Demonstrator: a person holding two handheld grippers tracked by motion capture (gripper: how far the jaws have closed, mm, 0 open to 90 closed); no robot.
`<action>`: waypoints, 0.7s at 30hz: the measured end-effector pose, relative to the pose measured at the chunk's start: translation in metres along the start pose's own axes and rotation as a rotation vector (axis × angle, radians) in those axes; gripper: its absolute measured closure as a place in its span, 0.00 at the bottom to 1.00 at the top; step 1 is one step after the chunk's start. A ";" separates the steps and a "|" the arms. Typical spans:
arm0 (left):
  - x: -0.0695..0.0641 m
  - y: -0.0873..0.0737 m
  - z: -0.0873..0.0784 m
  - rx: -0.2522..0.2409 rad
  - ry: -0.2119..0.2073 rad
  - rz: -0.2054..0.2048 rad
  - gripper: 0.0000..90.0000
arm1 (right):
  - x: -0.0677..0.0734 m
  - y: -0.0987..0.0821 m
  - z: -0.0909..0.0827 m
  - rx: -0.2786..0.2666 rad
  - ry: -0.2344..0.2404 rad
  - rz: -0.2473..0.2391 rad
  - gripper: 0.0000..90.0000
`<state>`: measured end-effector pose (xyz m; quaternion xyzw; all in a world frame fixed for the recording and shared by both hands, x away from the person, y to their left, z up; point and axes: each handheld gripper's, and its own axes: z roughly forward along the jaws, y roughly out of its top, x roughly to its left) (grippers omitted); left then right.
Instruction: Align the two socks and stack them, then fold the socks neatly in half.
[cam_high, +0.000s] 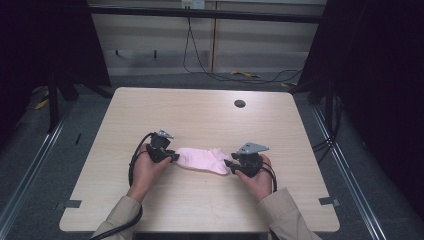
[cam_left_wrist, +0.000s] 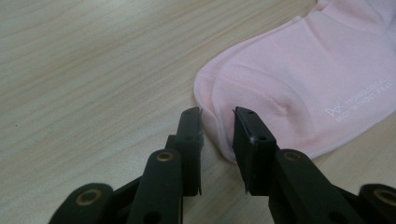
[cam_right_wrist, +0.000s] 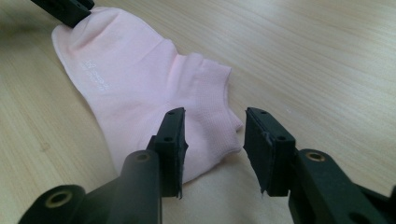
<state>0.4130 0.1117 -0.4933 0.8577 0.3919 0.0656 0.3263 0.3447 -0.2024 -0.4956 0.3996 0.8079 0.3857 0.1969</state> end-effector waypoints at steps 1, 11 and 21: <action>0.000 0.001 0.000 0.005 0.003 -0.001 0.80 | 0.000 0.000 0.000 -0.002 0.000 0.001 0.63; -0.001 0.000 0.000 -0.006 0.003 -0.009 0.81 | 0.003 0.001 0.003 -0.002 0.017 0.012 0.53; -0.001 0.000 0.000 -0.004 0.005 0.001 0.81 | 0.009 0.004 0.007 0.002 0.048 -0.014 0.53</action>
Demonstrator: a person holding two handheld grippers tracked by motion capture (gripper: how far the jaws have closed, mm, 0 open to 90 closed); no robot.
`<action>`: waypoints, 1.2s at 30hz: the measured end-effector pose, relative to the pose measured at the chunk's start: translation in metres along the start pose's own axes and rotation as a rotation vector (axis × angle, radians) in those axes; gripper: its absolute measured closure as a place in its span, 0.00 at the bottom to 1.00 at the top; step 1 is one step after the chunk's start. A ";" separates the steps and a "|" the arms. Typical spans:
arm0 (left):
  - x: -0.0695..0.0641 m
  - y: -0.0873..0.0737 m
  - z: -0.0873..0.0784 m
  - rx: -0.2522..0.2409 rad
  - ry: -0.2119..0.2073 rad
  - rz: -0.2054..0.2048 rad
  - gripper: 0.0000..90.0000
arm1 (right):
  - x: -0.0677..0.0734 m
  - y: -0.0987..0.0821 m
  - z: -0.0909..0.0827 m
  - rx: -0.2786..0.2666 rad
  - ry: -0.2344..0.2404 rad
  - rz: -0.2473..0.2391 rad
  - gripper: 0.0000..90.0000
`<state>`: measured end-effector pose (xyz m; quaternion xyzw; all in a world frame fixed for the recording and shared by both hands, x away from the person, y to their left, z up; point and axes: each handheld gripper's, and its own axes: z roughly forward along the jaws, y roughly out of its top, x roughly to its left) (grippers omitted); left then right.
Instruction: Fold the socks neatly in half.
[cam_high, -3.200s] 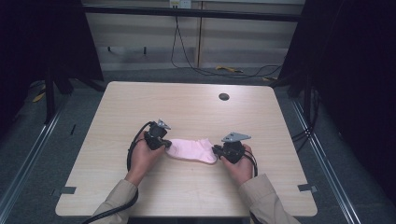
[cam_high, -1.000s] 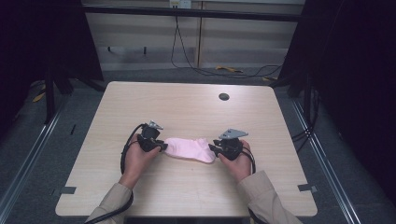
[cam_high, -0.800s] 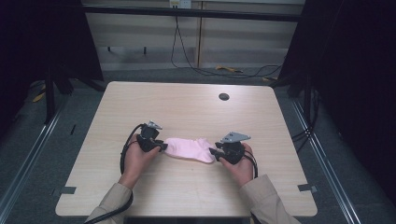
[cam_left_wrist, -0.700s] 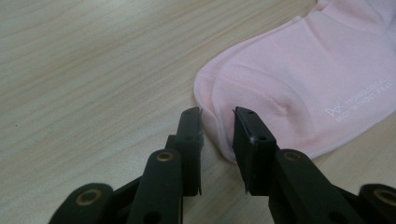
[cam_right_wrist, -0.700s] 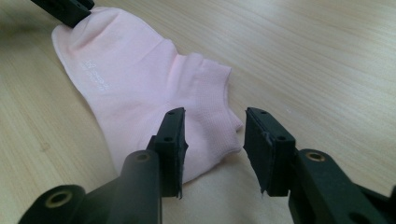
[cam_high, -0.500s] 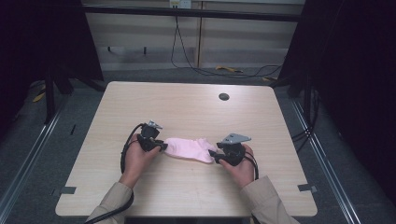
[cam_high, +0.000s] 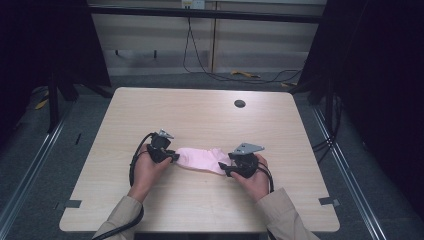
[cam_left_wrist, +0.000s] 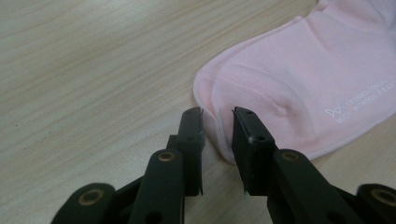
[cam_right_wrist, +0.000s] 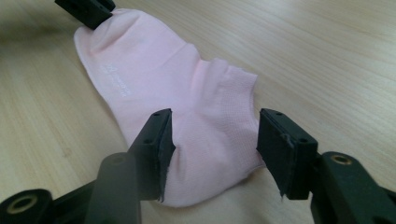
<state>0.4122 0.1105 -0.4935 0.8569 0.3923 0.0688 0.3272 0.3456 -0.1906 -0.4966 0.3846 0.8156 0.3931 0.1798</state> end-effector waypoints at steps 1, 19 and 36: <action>0.000 0.000 0.000 0.000 0.000 0.000 0.81 | 0.000 0.000 0.000 0.001 0.011 -0.005 0.55; 0.000 -0.003 0.001 -0.030 0.010 -0.006 0.78 | 0.001 -0.004 -0.001 0.029 0.006 -0.051 1.00; -0.005 -0.008 -0.009 -0.072 0.036 -0.034 0.65 | 0.004 -0.009 0.001 0.036 -0.007 -0.082 1.00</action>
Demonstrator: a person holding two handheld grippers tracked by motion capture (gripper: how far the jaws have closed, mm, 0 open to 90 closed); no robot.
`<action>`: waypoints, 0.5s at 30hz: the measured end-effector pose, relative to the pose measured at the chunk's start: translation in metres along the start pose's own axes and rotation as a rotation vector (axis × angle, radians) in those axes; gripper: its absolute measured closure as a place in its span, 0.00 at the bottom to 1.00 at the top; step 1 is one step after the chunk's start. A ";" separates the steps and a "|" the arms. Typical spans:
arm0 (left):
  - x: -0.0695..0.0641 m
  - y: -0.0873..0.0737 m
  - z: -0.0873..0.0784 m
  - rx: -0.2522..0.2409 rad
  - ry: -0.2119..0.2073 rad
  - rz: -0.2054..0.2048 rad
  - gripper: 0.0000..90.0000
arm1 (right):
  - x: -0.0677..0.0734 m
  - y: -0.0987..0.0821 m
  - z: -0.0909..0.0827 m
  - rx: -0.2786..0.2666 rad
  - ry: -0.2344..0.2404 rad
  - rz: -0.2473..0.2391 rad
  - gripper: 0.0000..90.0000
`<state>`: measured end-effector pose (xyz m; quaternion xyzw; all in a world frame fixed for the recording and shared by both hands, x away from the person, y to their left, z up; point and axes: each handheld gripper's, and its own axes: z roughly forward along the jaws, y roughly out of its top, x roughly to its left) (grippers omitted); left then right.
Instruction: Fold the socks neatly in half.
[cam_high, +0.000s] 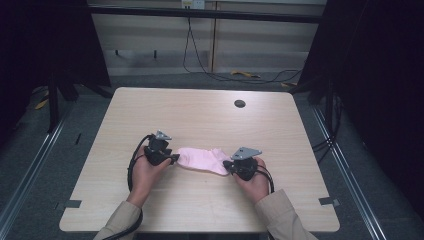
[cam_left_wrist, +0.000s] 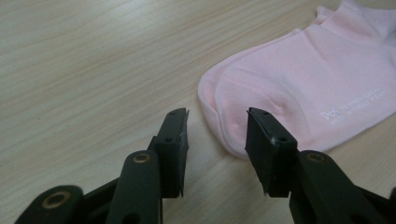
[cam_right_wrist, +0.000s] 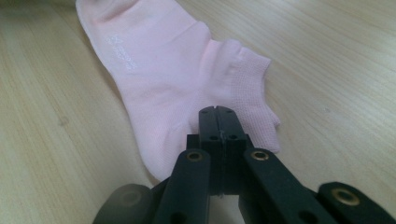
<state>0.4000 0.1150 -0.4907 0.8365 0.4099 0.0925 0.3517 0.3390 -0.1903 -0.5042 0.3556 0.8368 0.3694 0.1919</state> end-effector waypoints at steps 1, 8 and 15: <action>0.001 0.000 0.000 0.008 0.003 0.001 0.65 | 0.000 0.000 0.000 -0.001 0.000 0.001 1.00; 0.002 -0.002 -0.001 0.010 -0.003 -0.015 0.67 | 0.000 0.000 0.000 0.000 0.001 0.000 1.00; 0.004 -0.004 0.001 0.011 -0.008 -0.032 0.68 | 0.001 0.000 0.000 -0.001 -0.005 -0.006 1.00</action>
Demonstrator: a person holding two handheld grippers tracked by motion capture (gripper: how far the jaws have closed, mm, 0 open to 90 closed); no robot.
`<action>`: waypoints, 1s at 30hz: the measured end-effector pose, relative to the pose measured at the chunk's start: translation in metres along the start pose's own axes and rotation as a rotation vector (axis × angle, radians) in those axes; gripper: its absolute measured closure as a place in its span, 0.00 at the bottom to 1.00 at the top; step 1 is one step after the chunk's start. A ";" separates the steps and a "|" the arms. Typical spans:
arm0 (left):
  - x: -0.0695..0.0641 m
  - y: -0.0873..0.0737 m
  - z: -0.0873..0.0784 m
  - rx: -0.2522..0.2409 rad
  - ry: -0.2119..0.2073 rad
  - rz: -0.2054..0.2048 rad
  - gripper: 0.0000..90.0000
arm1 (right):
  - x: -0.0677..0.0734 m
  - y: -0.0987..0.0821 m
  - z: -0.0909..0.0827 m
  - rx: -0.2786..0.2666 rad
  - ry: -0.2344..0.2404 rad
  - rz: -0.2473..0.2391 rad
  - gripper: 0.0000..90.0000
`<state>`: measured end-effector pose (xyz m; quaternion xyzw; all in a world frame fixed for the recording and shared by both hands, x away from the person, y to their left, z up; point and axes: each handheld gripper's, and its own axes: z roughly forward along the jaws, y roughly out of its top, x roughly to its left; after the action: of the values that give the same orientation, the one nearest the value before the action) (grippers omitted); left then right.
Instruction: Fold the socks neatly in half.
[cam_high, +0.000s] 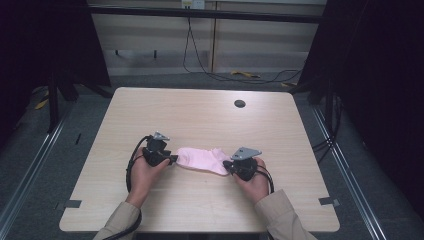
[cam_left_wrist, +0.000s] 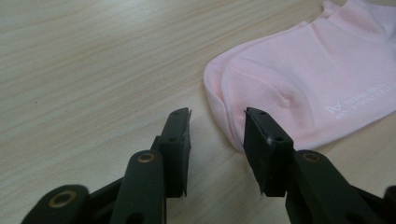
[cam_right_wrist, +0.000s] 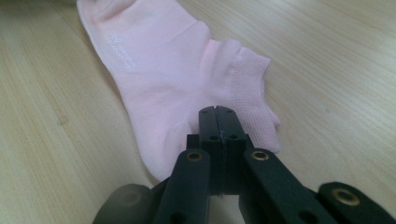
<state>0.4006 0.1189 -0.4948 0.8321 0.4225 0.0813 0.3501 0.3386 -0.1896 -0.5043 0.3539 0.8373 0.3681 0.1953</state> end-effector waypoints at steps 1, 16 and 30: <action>0.000 0.000 0.001 0.002 0.001 0.002 0.68 | 0.000 0.000 0.000 0.001 -0.002 -0.002 1.00; -0.004 0.004 0.006 0.030 0.032 0.041 0.67 | 0.001 -0.001 -0.001 0.001 0.000 -0.014 1.00; -0.007 0.006 0.007 0.035 0.000 0.022 0.85 | 0.001 -0.001 -0.001 -0.001 0.006 -0.007 1.00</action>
<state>0.4030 0.1074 -0.4950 0.8426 0.4149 0.0778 0.3344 0.3371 -0.1897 -0.5045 0.3495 0.8390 0.3690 0.1944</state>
